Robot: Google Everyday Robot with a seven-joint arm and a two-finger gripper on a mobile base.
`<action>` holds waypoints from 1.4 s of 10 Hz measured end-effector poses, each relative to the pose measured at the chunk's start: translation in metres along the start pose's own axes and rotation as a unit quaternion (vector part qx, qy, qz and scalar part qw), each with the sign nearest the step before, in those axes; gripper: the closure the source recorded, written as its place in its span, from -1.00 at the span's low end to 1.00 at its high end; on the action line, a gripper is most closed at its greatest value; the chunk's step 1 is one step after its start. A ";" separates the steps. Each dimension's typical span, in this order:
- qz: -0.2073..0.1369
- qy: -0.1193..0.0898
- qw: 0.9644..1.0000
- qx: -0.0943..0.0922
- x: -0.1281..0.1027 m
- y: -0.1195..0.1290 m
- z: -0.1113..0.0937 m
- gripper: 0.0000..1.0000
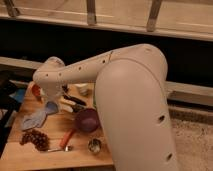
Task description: Place sponge in table surface
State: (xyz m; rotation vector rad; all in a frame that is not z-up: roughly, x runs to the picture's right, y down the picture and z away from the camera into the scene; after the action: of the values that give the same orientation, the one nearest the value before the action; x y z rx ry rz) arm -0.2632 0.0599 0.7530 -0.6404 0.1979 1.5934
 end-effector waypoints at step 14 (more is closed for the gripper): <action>0.059 0.089 0.993 -0.057 0.015 -0.029 0.095 -0.13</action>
State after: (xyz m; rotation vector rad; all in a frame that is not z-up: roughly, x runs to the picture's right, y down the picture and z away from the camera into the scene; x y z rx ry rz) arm -0.2618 0.1232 0.8312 -0.8738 0.2832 1.6696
